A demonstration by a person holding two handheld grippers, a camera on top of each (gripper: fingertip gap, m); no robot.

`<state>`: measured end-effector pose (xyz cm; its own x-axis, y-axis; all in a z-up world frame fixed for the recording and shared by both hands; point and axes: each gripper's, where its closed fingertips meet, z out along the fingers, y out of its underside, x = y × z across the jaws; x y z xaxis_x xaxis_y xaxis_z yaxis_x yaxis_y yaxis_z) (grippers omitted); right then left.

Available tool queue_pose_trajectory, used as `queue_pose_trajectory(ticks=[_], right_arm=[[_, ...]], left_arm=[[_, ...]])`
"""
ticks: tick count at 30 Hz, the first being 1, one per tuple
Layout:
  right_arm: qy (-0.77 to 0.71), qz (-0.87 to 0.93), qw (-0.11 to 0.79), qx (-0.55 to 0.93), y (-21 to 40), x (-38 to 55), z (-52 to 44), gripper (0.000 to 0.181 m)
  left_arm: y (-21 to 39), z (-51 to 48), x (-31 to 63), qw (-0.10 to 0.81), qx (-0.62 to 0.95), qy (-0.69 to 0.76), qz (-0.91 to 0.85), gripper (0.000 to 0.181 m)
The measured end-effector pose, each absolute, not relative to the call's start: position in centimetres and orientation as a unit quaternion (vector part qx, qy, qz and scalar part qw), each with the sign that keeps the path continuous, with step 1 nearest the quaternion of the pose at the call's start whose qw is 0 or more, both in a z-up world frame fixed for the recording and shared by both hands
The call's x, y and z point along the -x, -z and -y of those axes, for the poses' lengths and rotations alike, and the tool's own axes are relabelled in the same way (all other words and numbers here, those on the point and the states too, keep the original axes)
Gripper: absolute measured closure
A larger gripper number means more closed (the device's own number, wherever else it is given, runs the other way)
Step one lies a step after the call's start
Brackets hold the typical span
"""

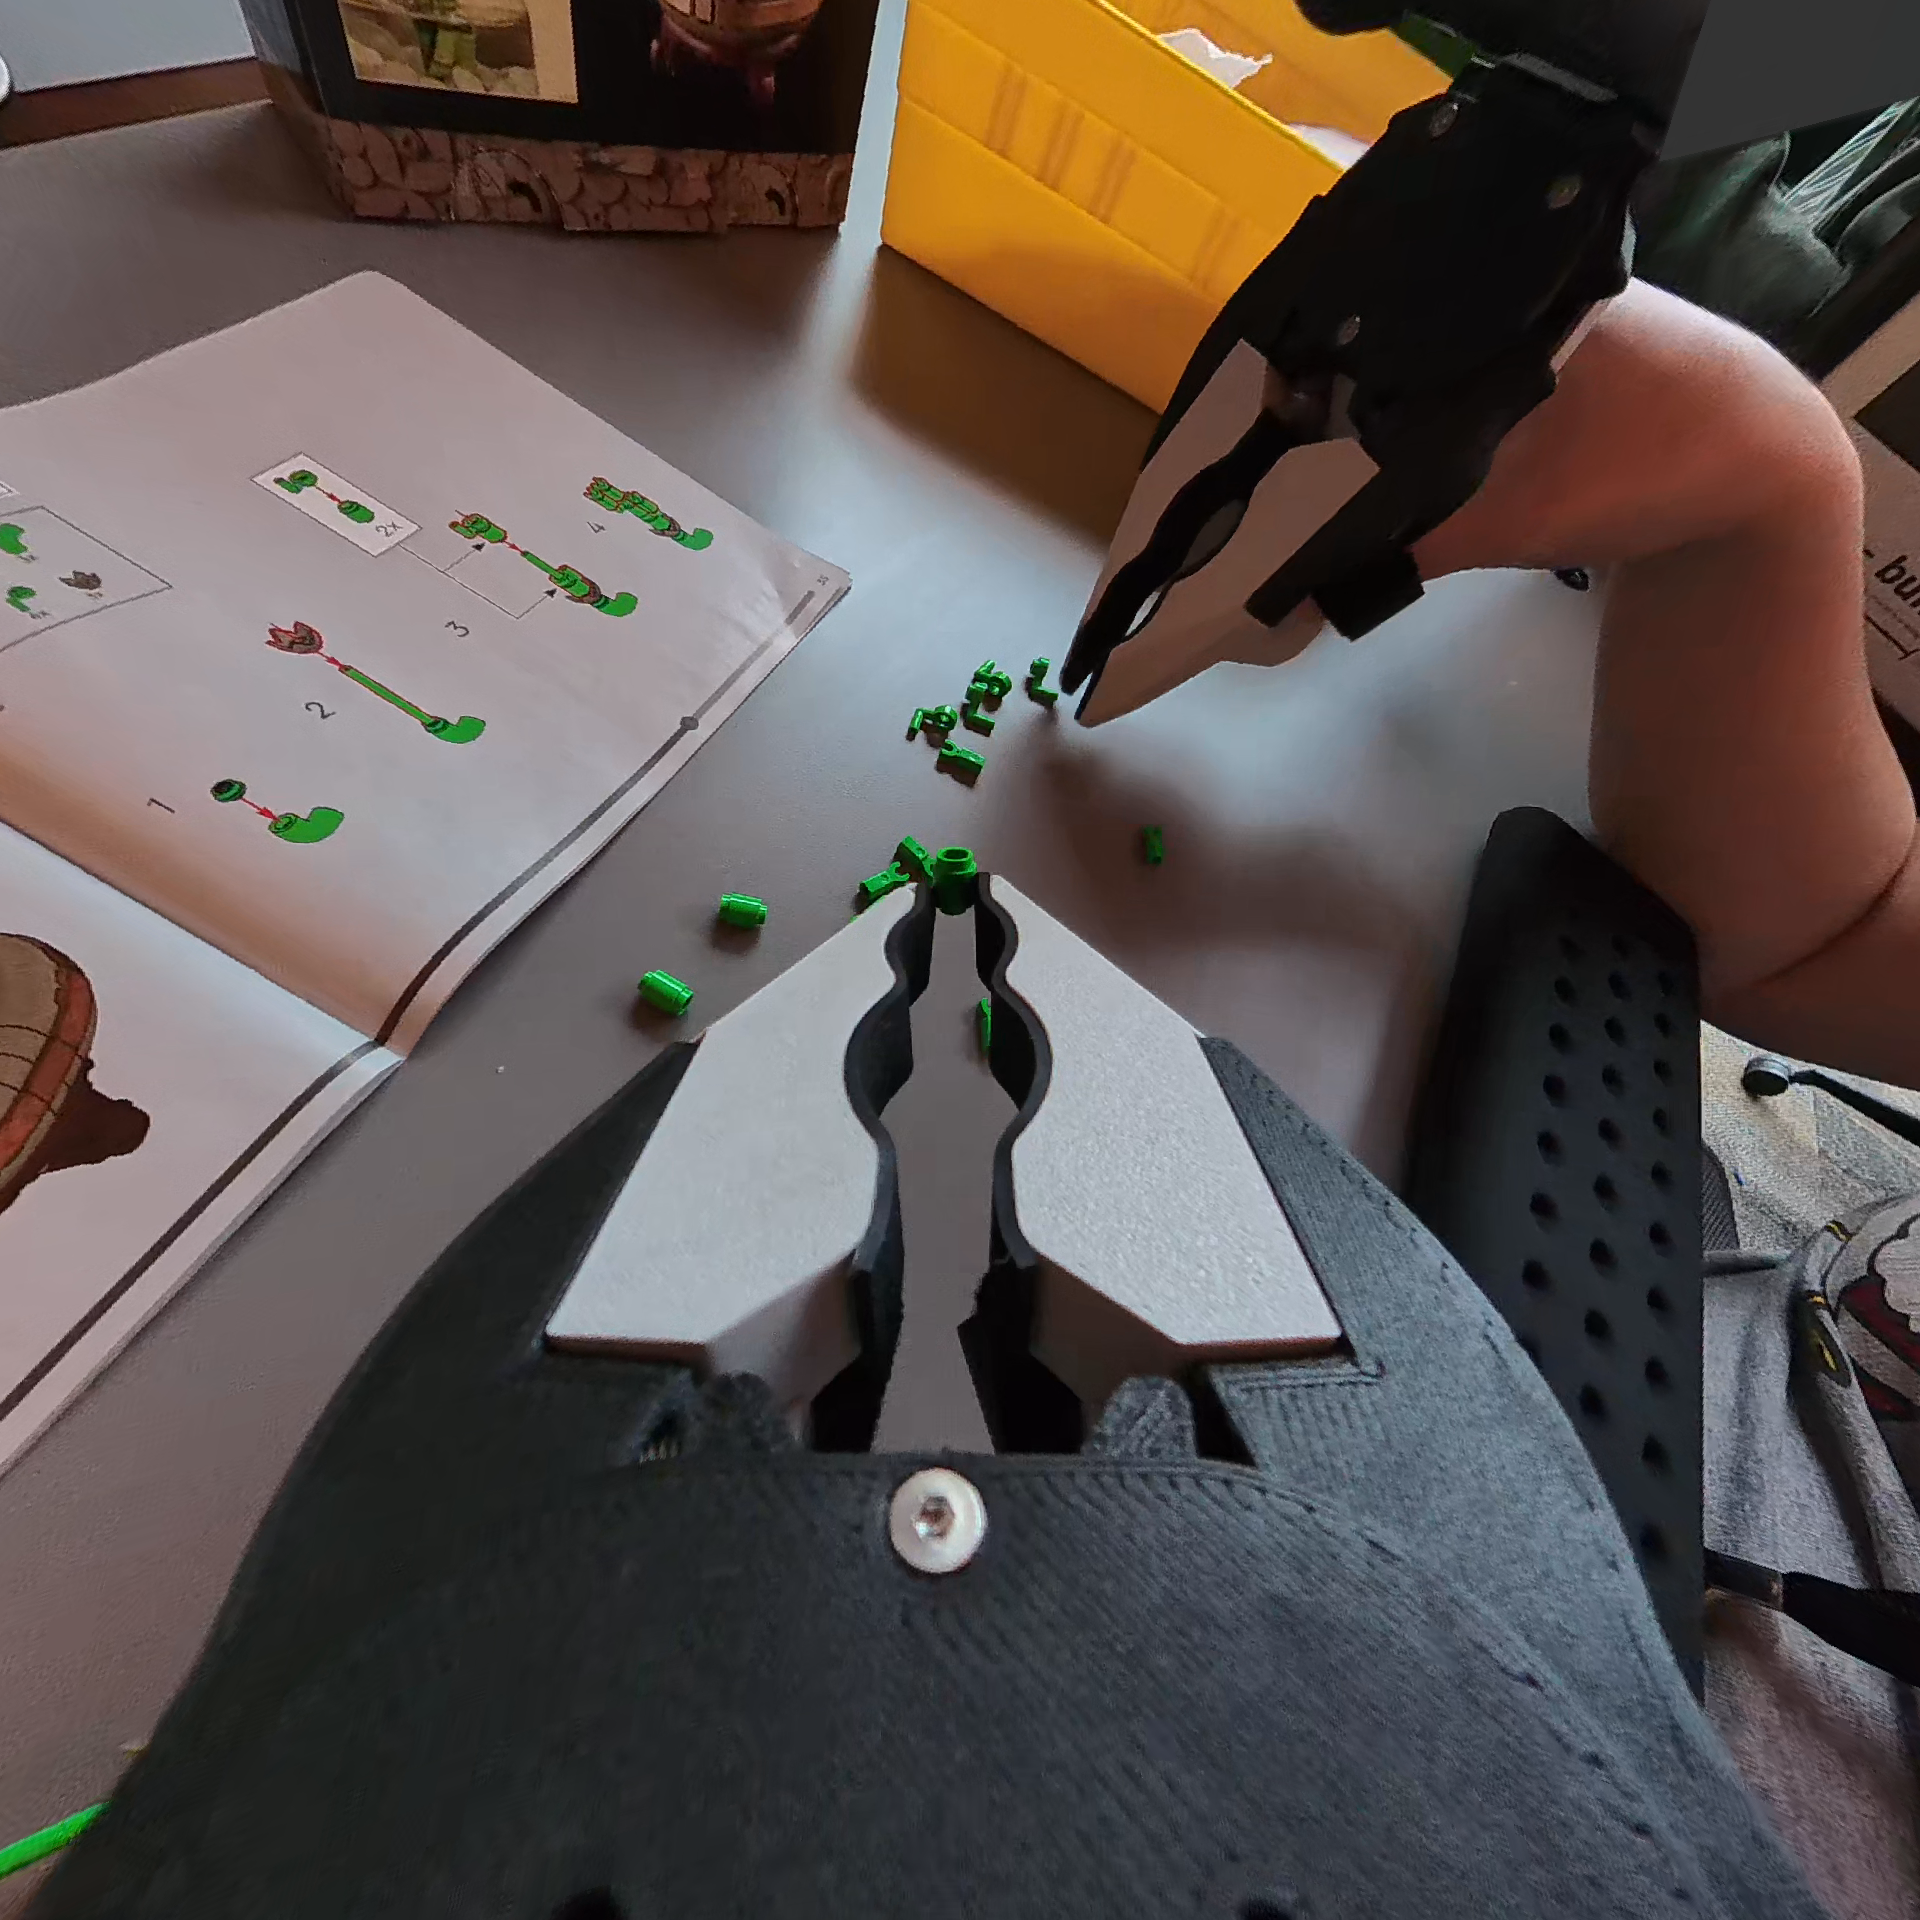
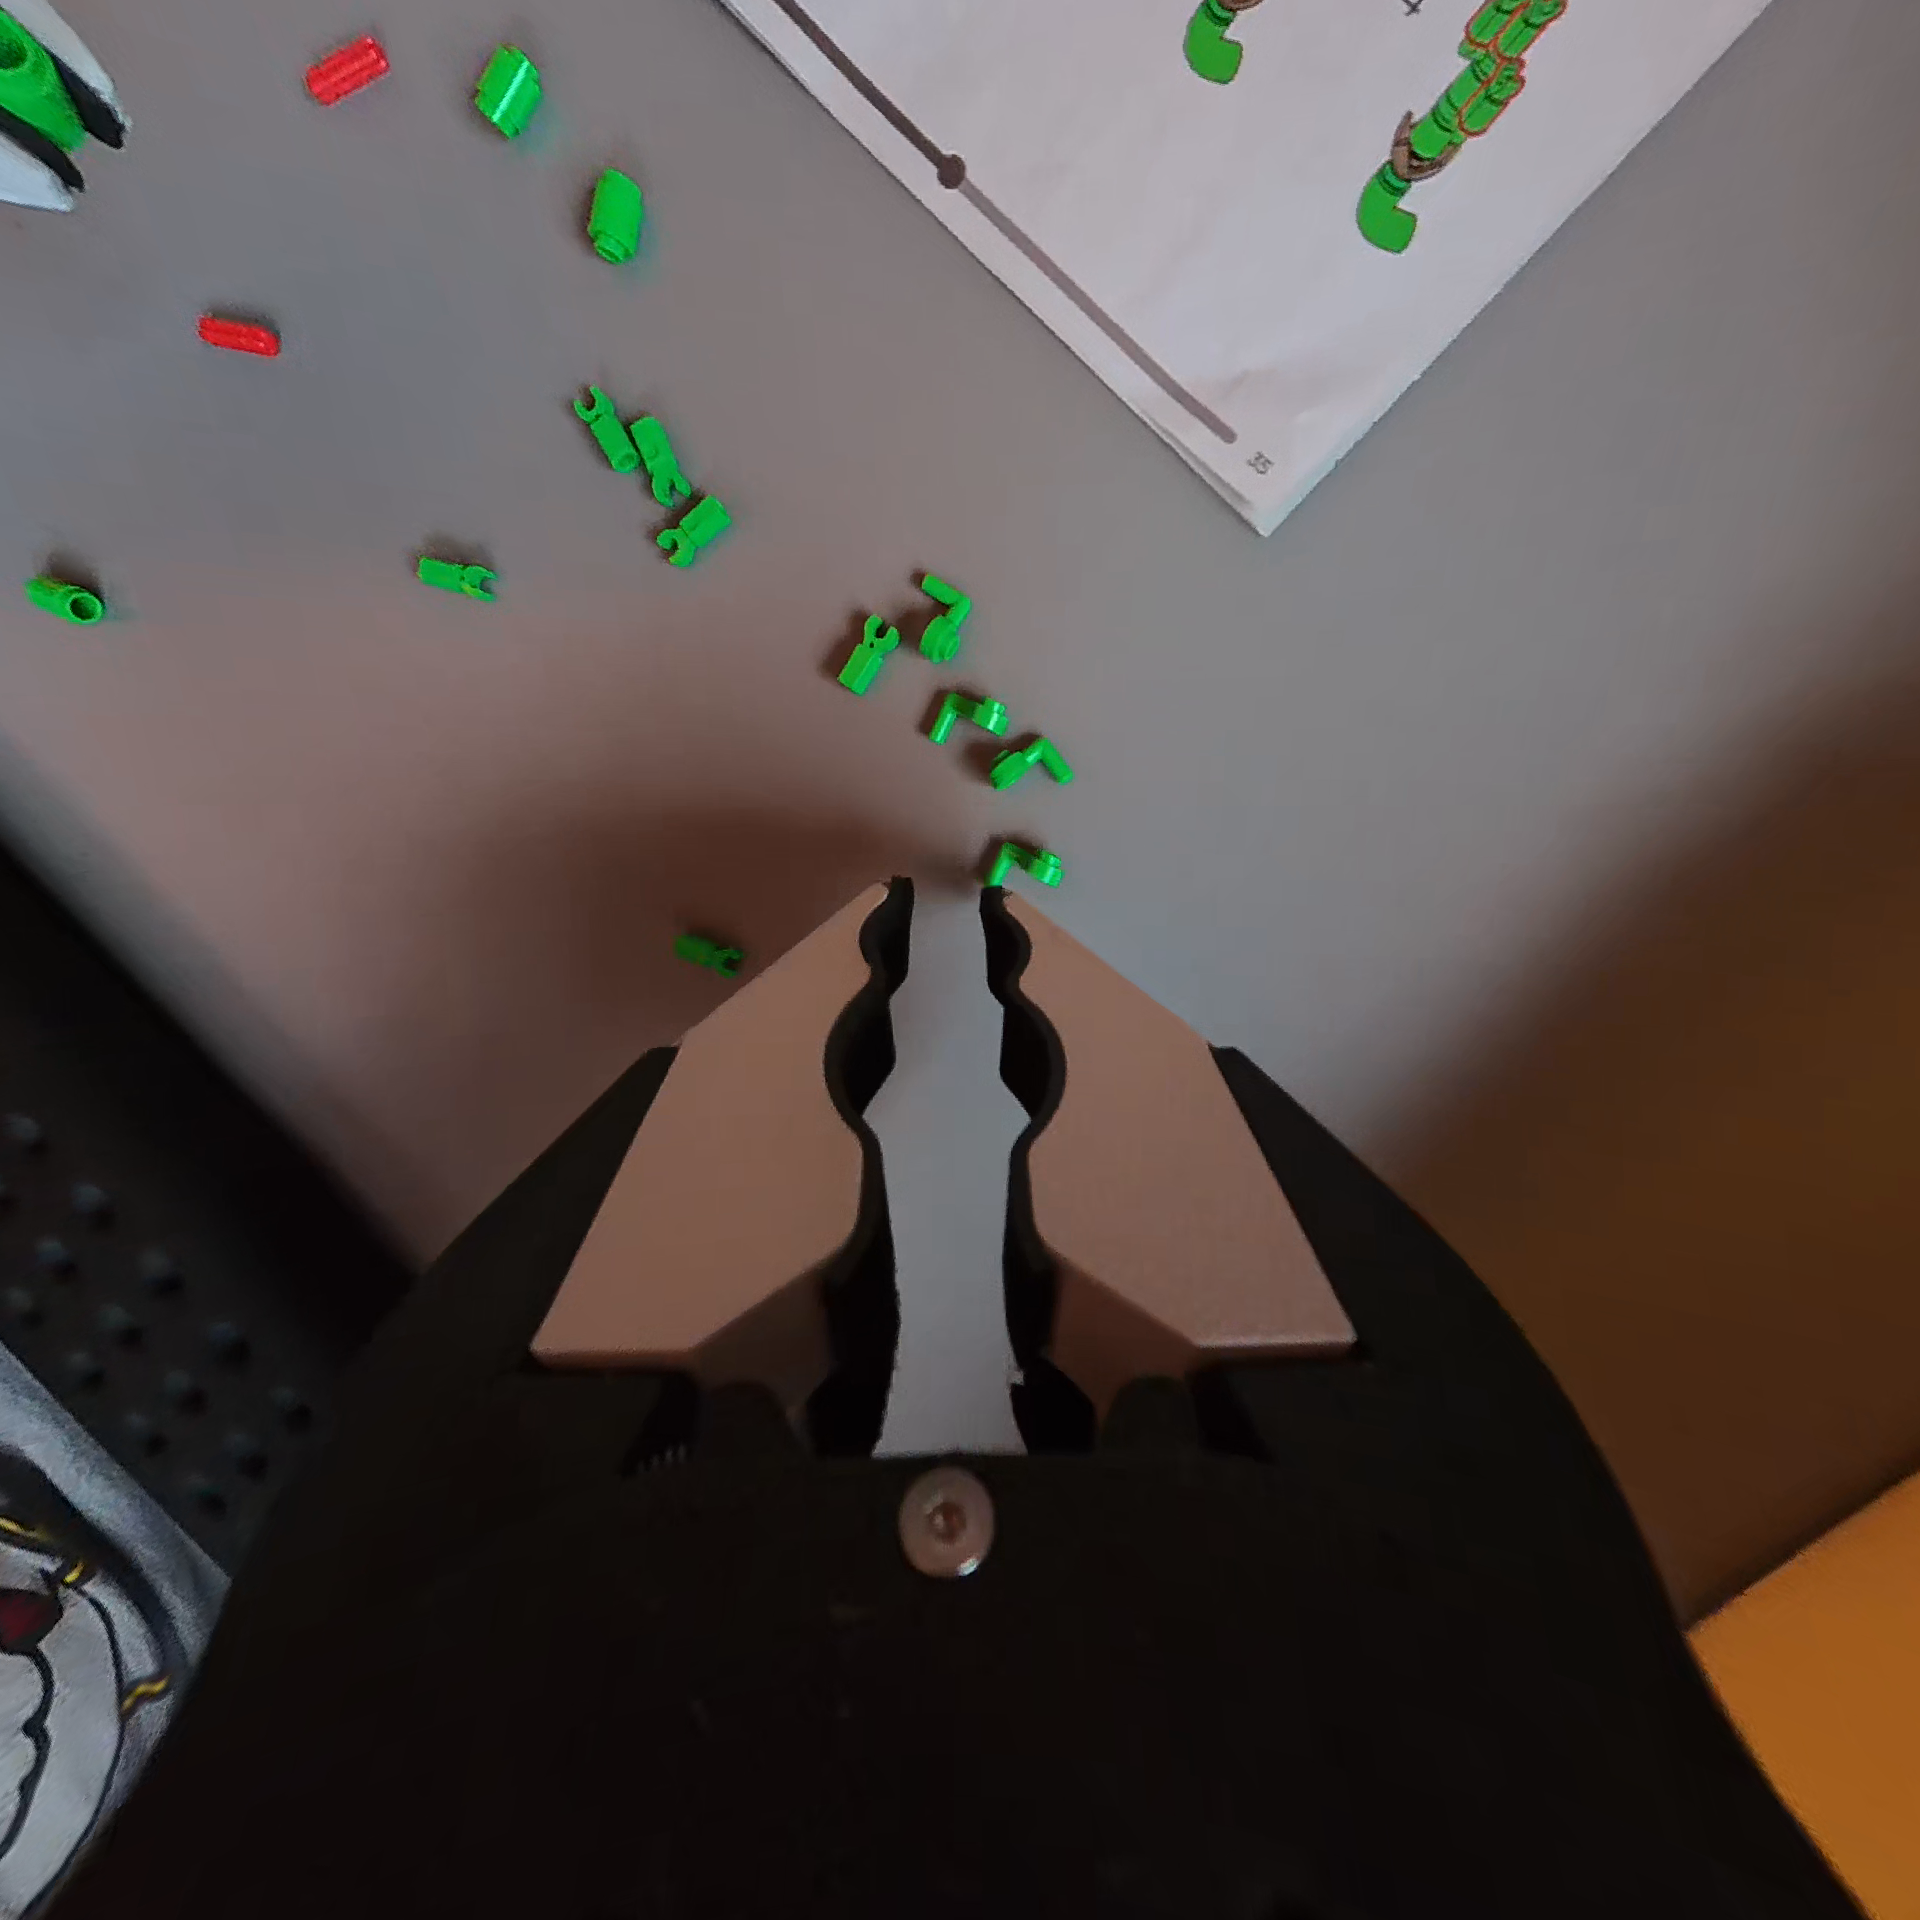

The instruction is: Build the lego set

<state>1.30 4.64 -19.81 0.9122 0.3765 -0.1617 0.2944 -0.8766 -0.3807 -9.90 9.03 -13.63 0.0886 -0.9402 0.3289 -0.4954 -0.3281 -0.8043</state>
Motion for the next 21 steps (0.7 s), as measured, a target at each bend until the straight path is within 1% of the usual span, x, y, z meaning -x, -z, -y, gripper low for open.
queue_pose_trajectory(ticks=[4,8,12,17,21], right_arm=[[-0.083,0.174,0.174,0.966,20.4,-1.7,-5.0,0.17],[-0.059,0.206,0.182,0.96,20.5,-2.1,-5.5,0.181],[-0.063,0.262,0.185,0.945,20.5,-1.9,-5.2,0.181],[-0.055,0.329,0.214,0.918,20.1,-2.1,-5.5,0.171],[-0.076,0.323,0.221,0.917,19.9,-1.2,-5.6,0.169]], left_arm=[[13.7,-9.1,9.9,0.256,0.693,0.432,-0.517,0.176],[13.7,-9.0,9.9,0.254,0.693,0.433,-0.518,0.176],[13.9,-8.8,9.9,0.248,0.693,0.433,-0.52,0.176],[13.8,-8.7,10.0,0.244,0.694,0.436,-0.519,0.176],[13.8,-8.6,10.0,0.24,0.694,0.437,-0.519,0.176]])
